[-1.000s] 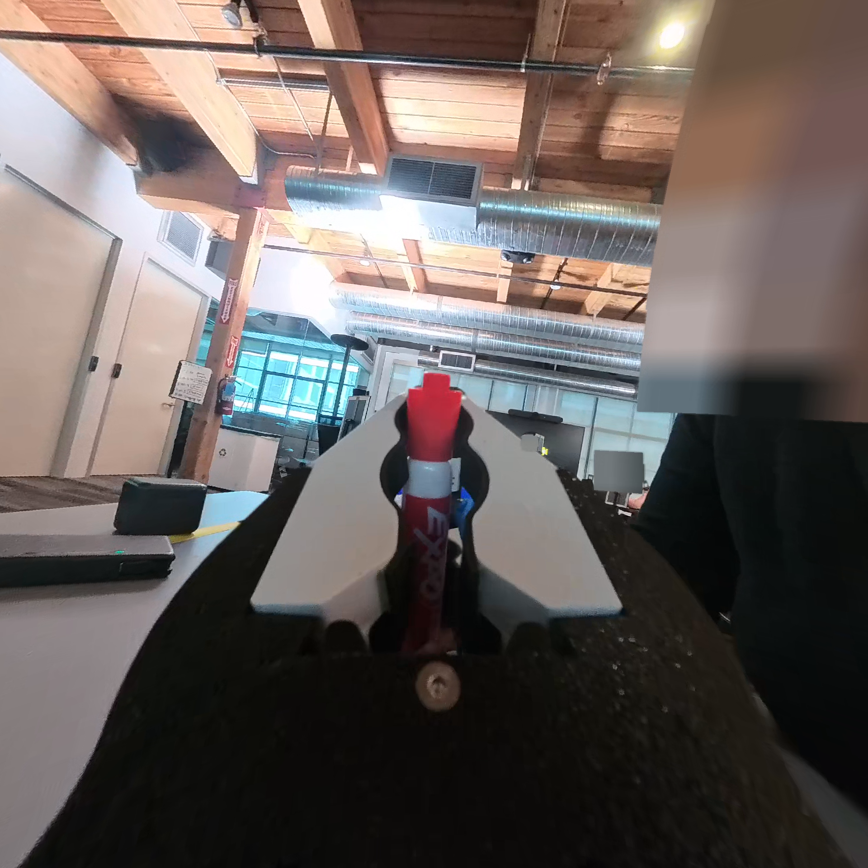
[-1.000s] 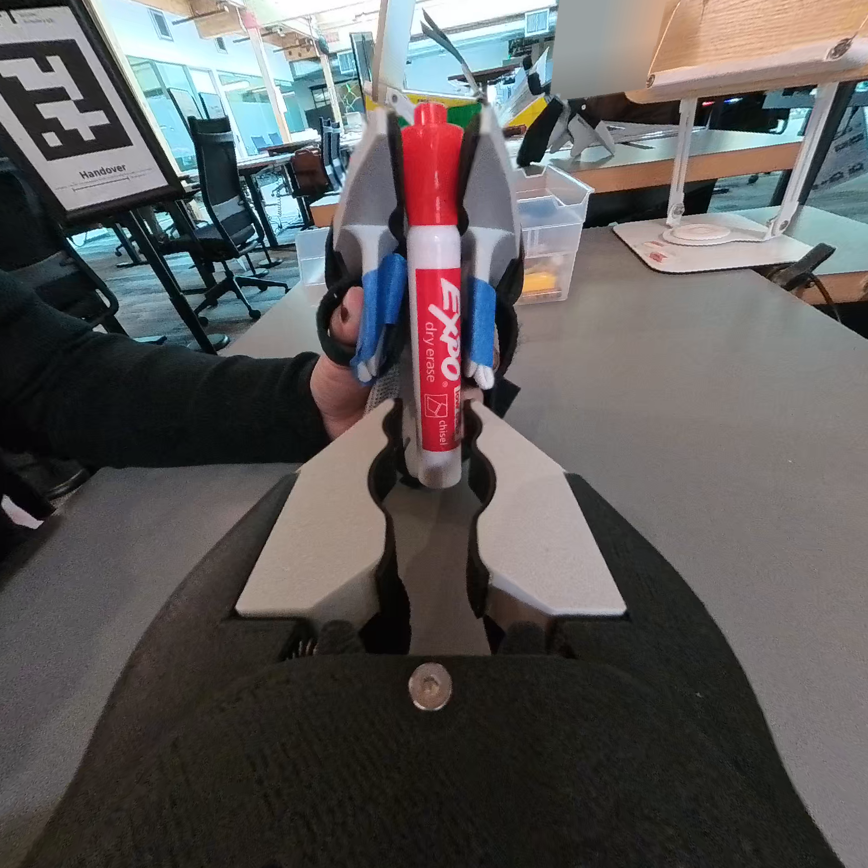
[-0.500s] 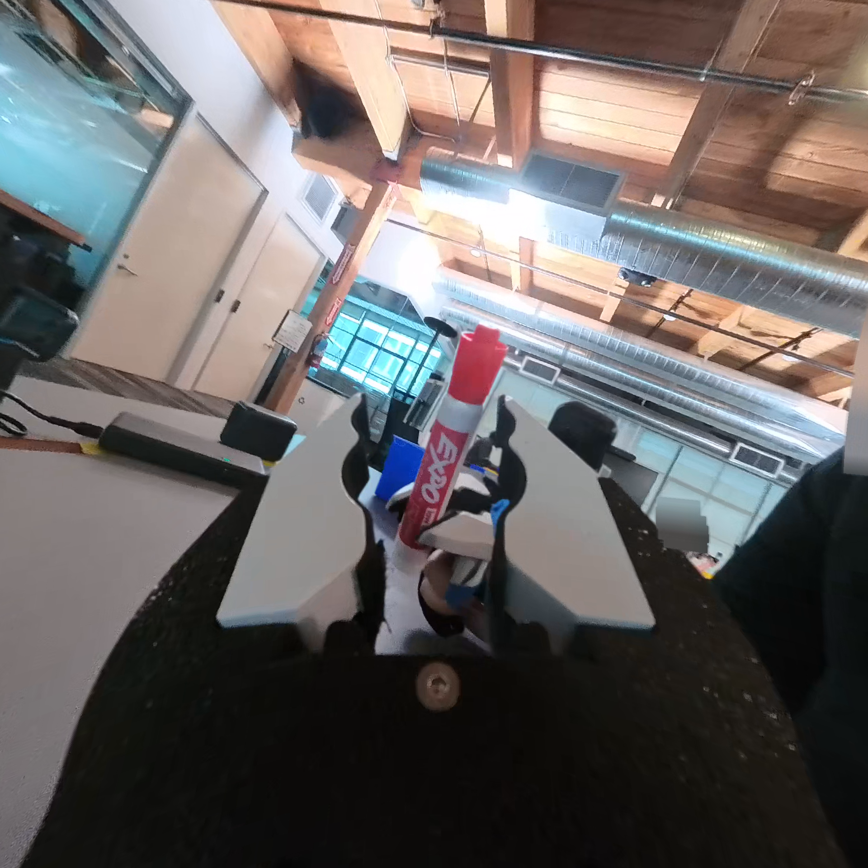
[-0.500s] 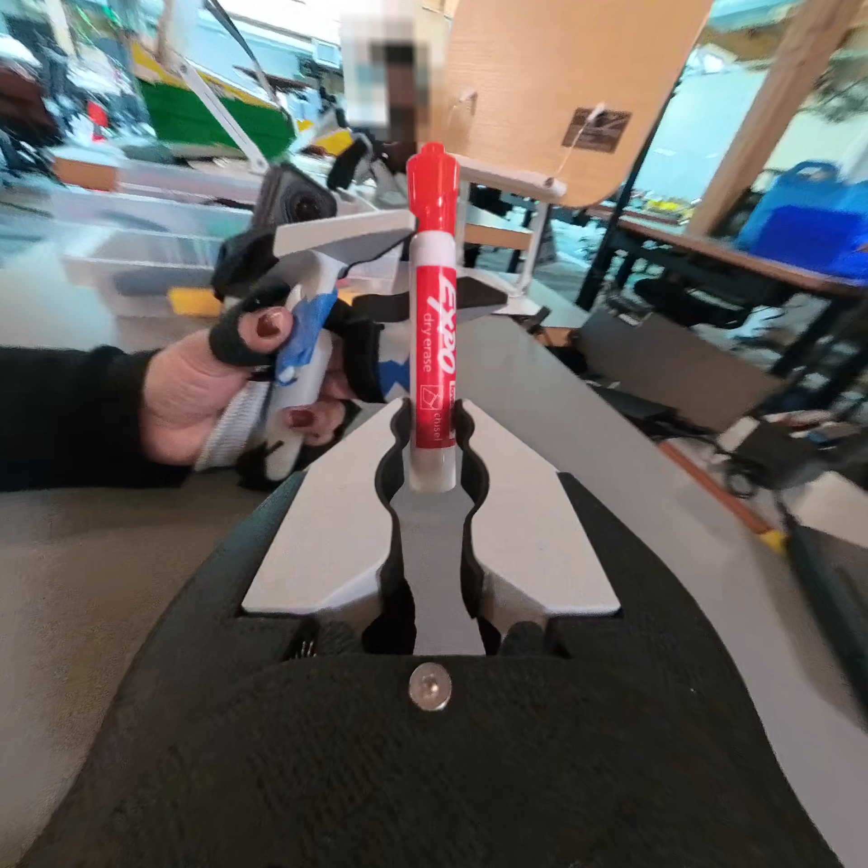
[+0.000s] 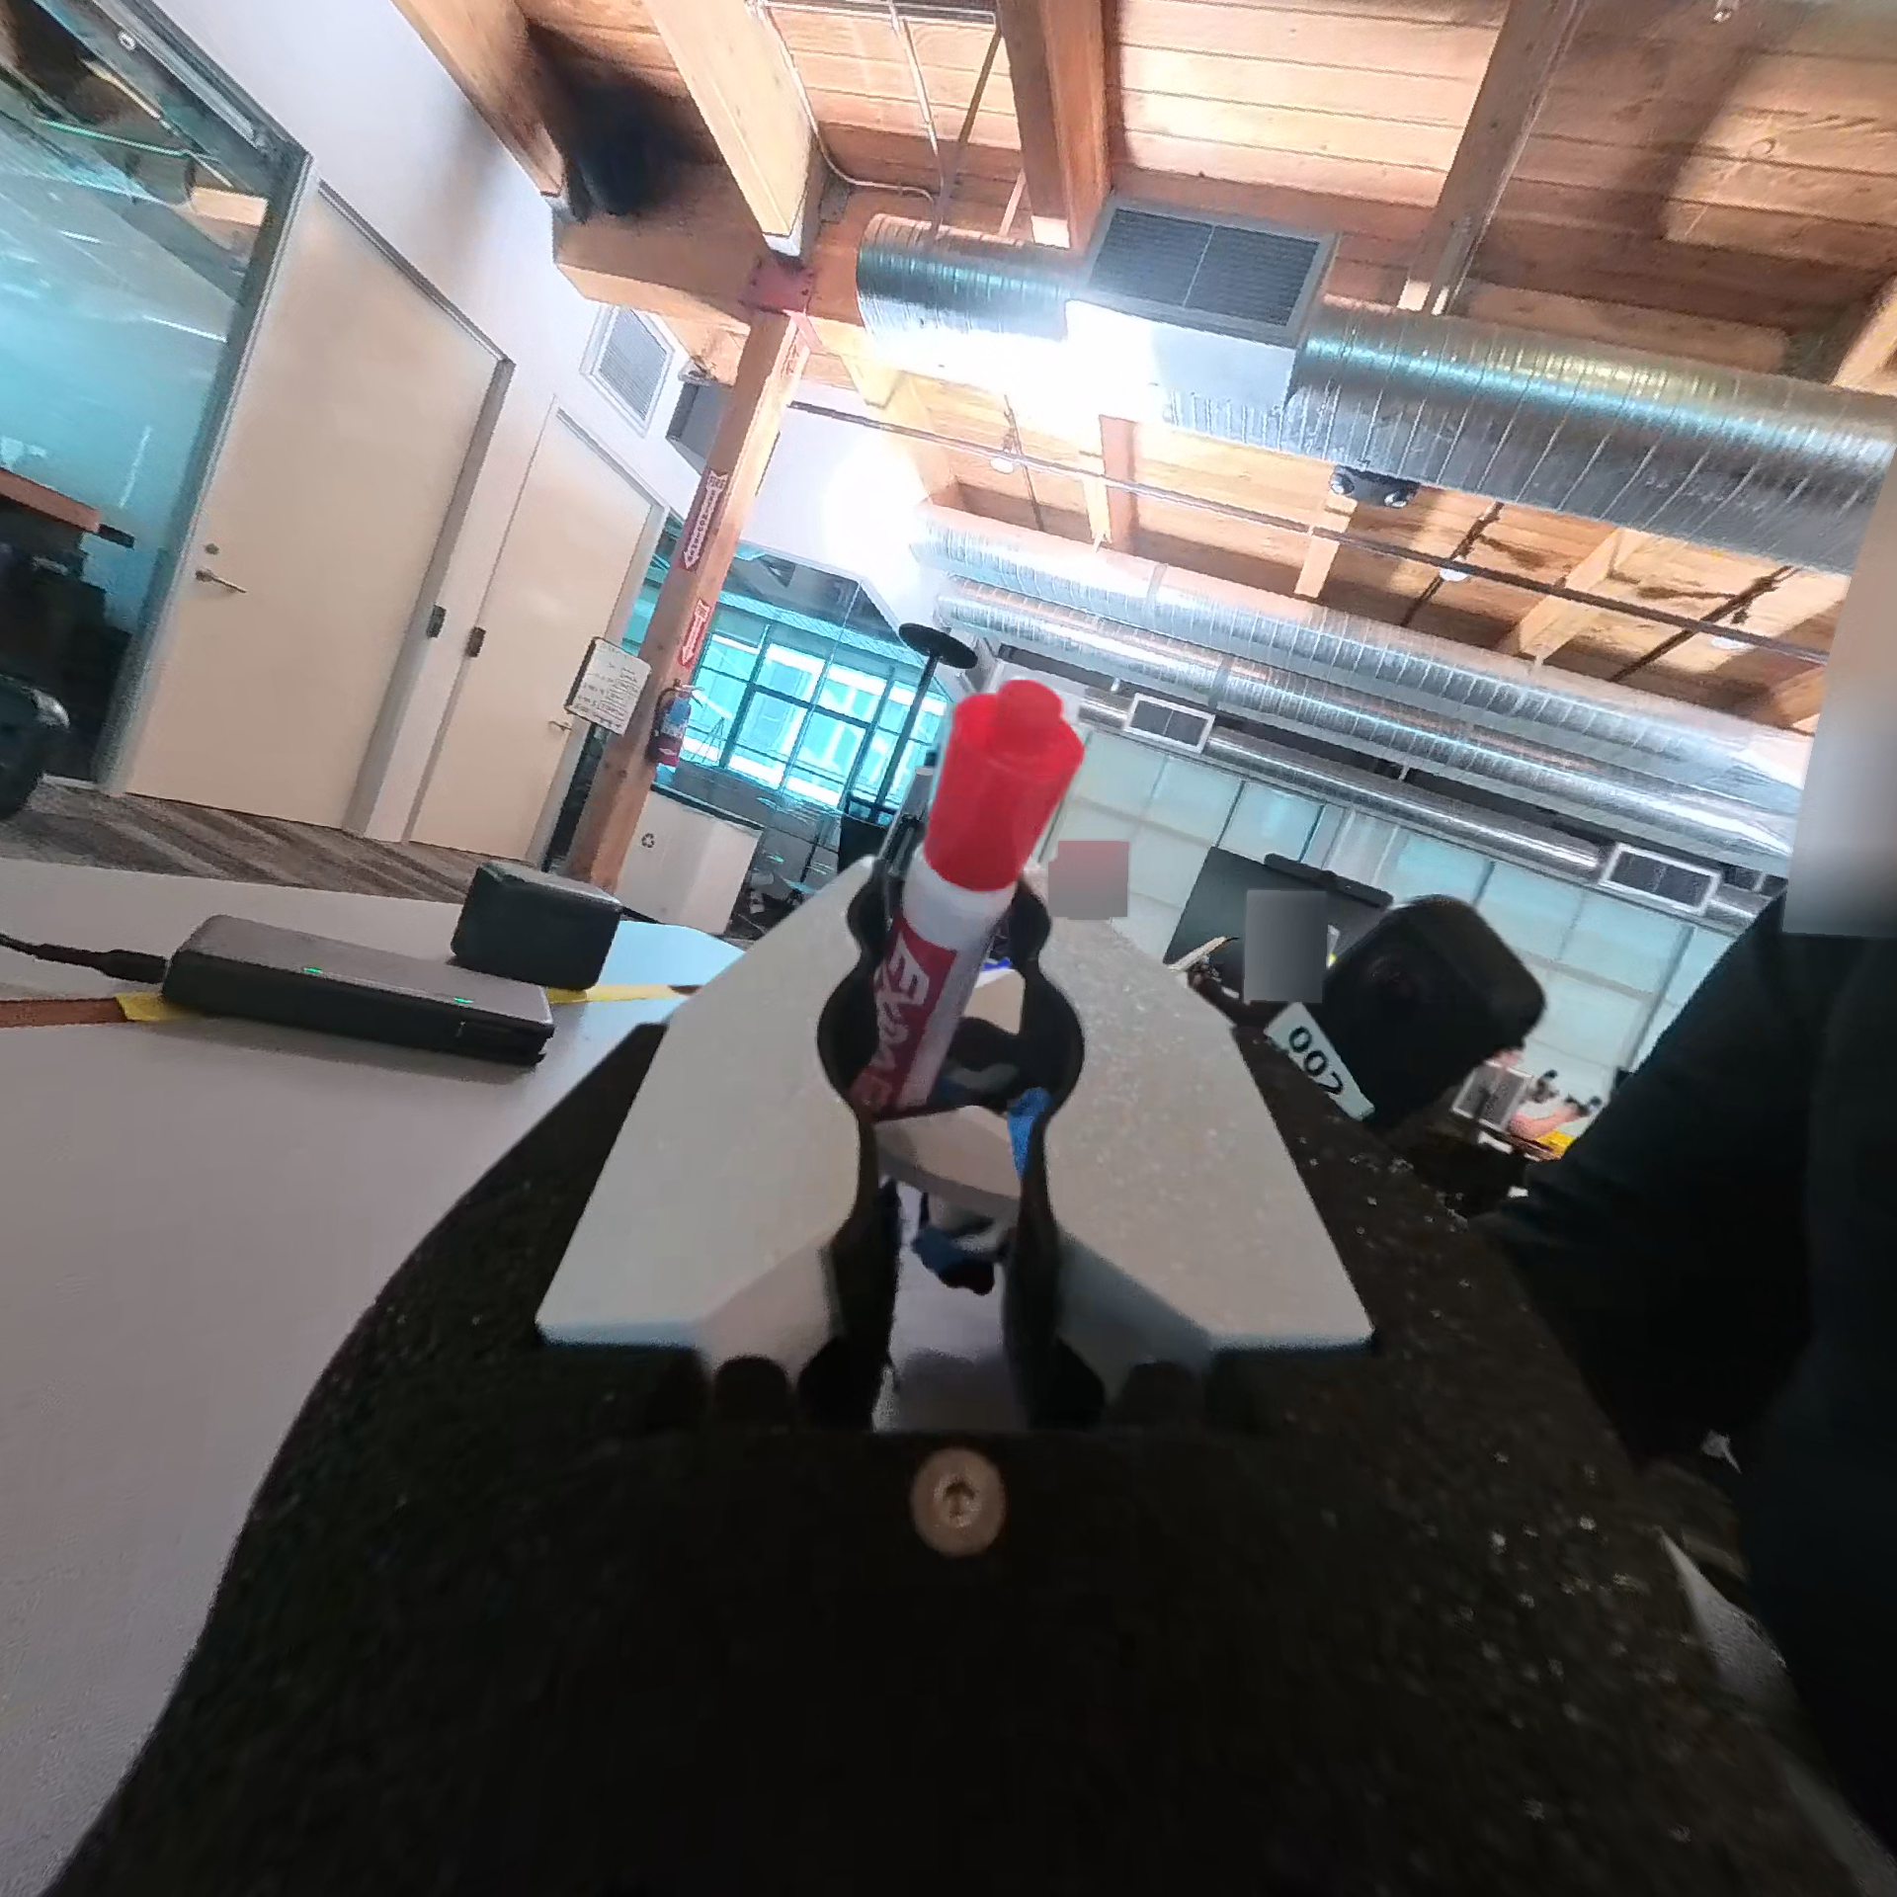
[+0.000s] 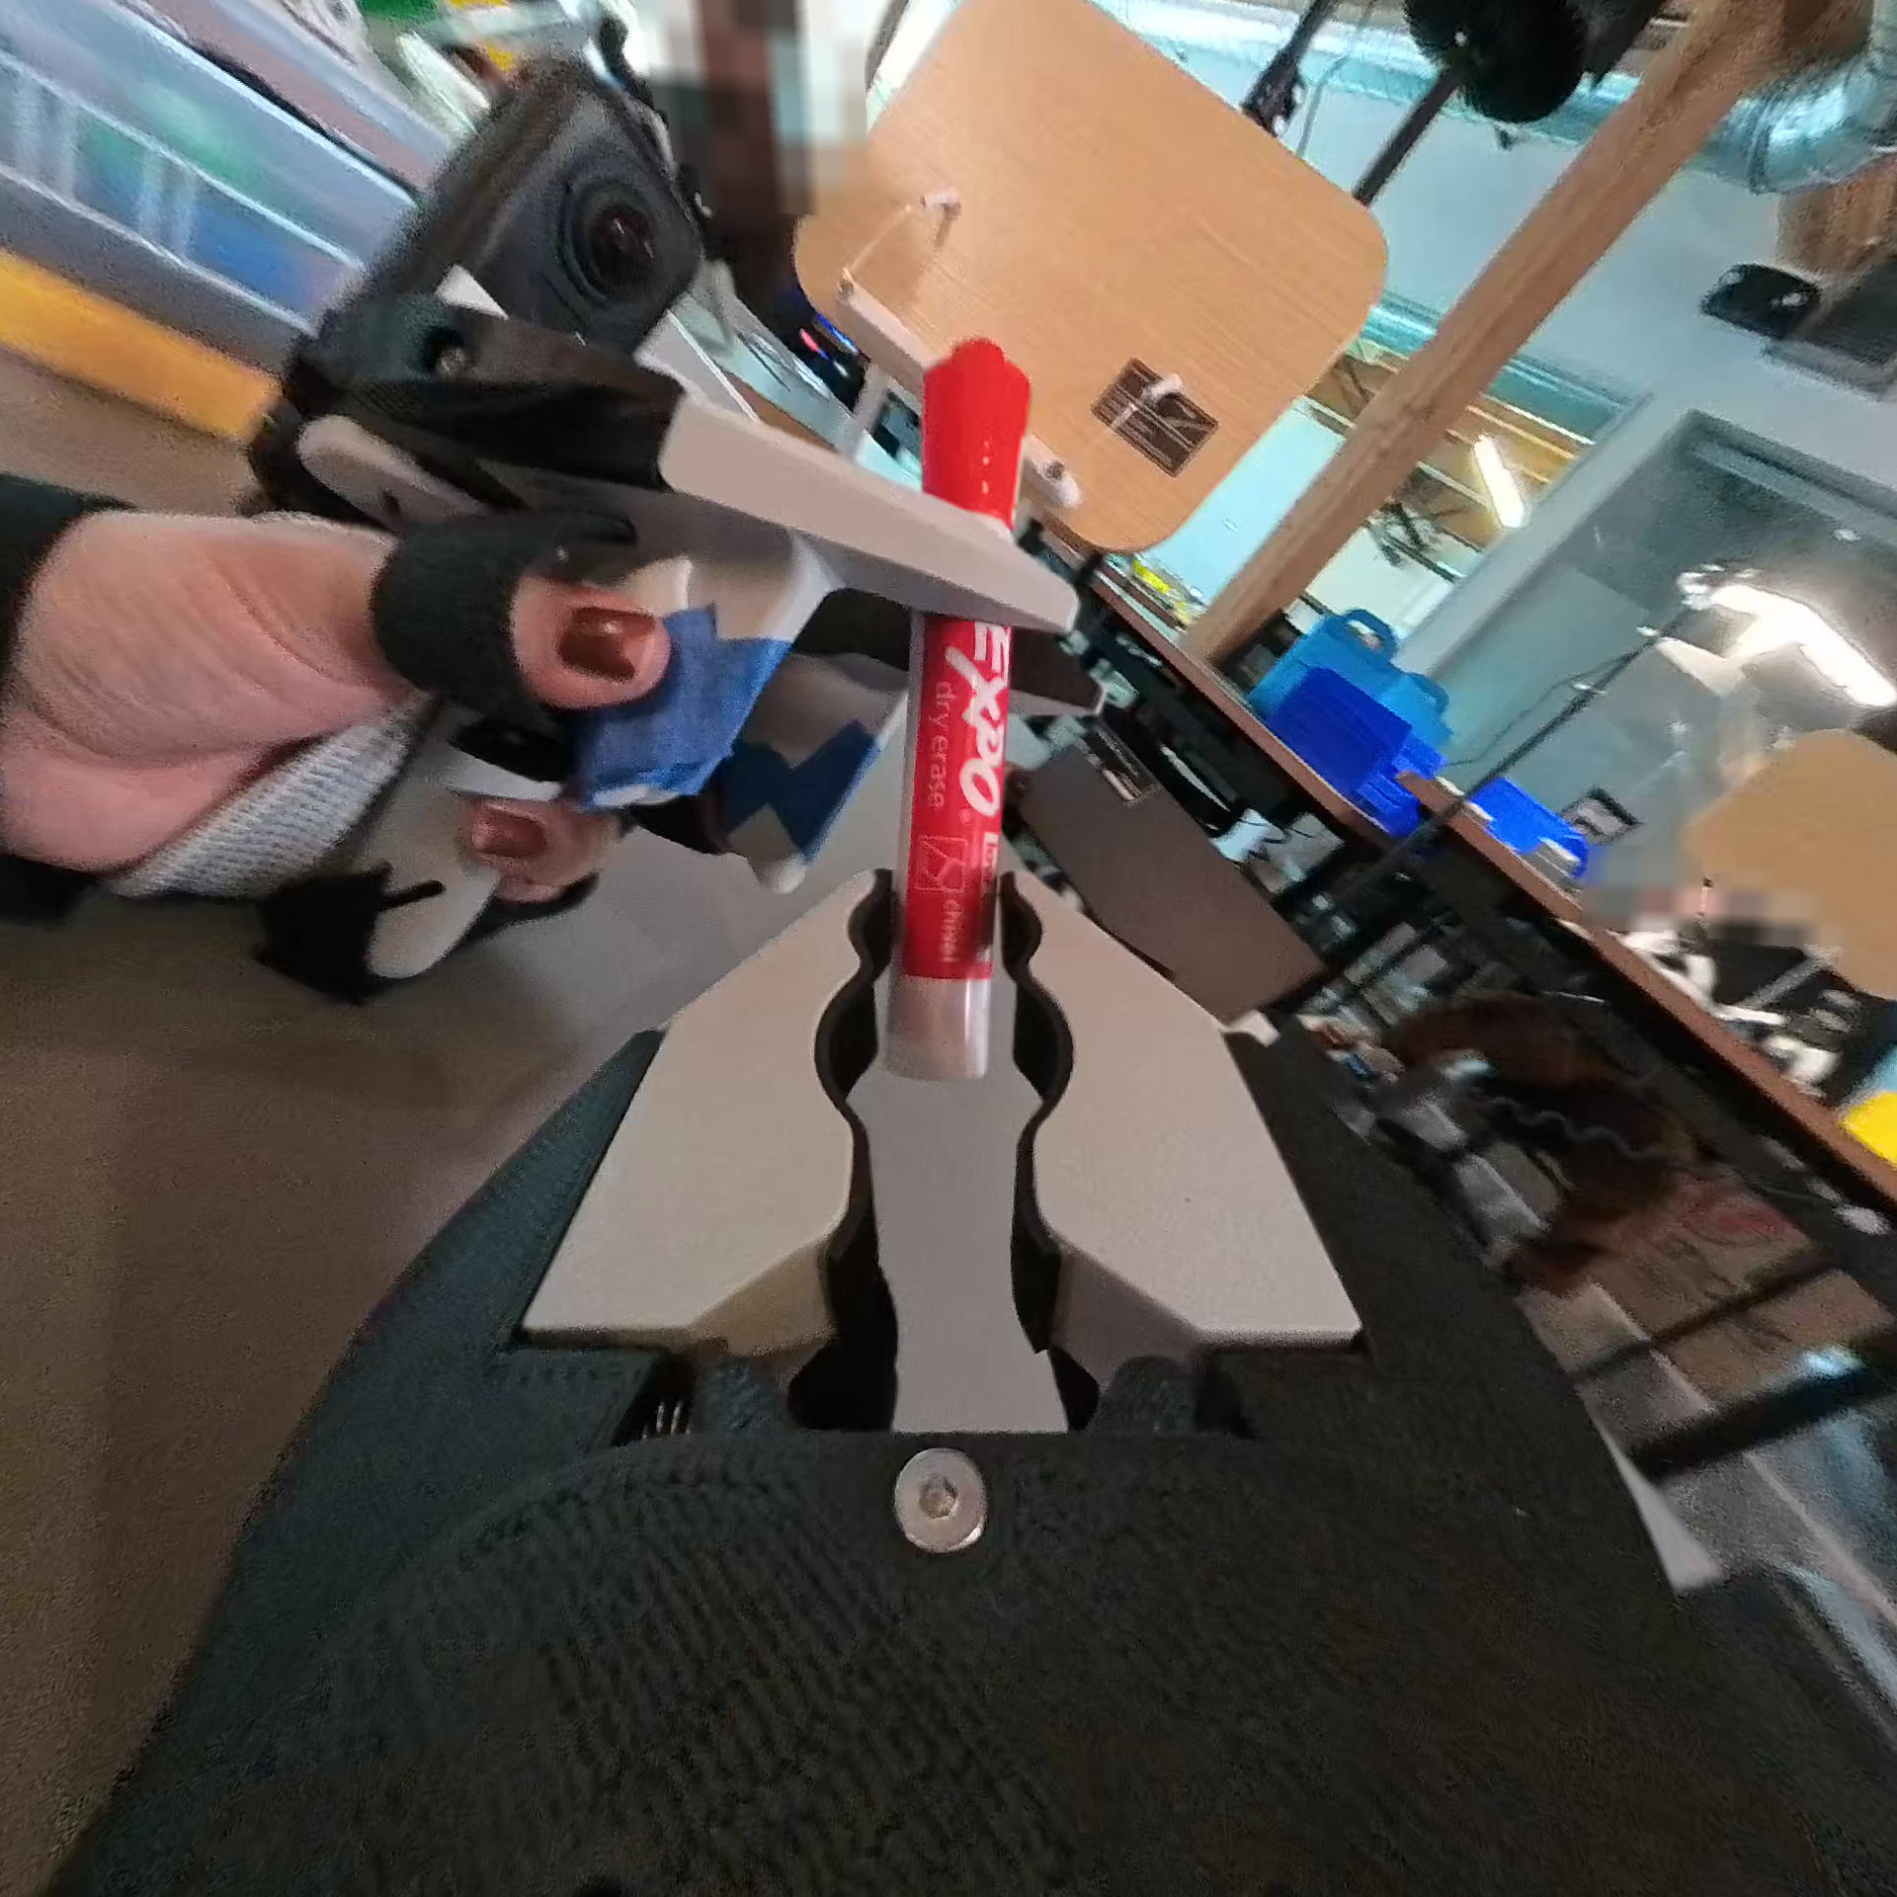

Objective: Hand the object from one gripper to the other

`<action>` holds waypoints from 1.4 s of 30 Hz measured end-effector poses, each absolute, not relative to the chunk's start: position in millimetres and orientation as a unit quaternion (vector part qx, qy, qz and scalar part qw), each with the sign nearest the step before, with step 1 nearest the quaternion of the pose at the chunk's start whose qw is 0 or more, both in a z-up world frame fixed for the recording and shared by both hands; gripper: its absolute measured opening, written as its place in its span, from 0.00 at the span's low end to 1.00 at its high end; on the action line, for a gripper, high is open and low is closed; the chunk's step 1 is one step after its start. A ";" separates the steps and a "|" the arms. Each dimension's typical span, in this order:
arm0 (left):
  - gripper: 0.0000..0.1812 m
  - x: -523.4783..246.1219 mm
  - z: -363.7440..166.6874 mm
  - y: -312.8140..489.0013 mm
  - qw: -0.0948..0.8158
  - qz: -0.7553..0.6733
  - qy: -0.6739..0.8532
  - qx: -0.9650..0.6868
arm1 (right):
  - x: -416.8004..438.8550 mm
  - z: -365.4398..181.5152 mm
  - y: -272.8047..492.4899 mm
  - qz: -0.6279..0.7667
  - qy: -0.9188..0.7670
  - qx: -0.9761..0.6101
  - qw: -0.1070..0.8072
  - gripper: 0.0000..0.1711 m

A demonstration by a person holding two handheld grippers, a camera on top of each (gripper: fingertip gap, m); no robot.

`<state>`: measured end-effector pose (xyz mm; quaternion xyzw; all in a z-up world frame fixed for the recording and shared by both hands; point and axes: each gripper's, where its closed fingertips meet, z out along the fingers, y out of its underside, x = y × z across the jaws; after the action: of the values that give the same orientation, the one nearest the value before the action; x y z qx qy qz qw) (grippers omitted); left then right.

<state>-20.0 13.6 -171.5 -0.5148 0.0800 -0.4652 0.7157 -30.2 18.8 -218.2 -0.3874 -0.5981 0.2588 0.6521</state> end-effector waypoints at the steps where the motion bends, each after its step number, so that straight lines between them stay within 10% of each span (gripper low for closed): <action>1: 0.10 -19.7 -169.8 11.4 0.716 -0.470 0.085 -0.509 | -30.6 -218.2 14.8 0.285 -0.599 -0.387 0.640 0.16; 14: 0.10 -3.2 -156.9 -8.9 0.686 -0.547 0.140 -0.459 | -10.7 -210.1 -33.3 0.731 -0.512 -0.411 0.187 0.11; 18: 0.10 -9.5 -160.2 -0.8 0.688 -0.543 0.110 -0.468 | -17.0 -214.0 -21.9 0.689 -0.521 -0.432 0.259 0.11; 25: 0.55 -48.7 -184.9 32.1 0.761 -0.163 0.109 -0.618 | -17.2 -223.7 50.6 0.509 -0.490 -0.532 0.466 0.11; 32: 0.48 -78.8 -215.9 36.0 0.590 0.382 0.321 -0.634 | -16.5 -253.8 64.2 0.298 -0.594 -0.526 0.531 0.11; 42: 0.11 -45.6 -250.2 41.0 0.494 0.432 0.463 -0.596 | -24.8 -254.8 33.4 0.221 -0.668 -0.421 0.572 0.11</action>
<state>-45.6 41.0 -250.2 -0.5959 0.4630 0.4315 0.4942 -24.8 33.4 -254.8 -0.4212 -0.6682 0.2213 0.5720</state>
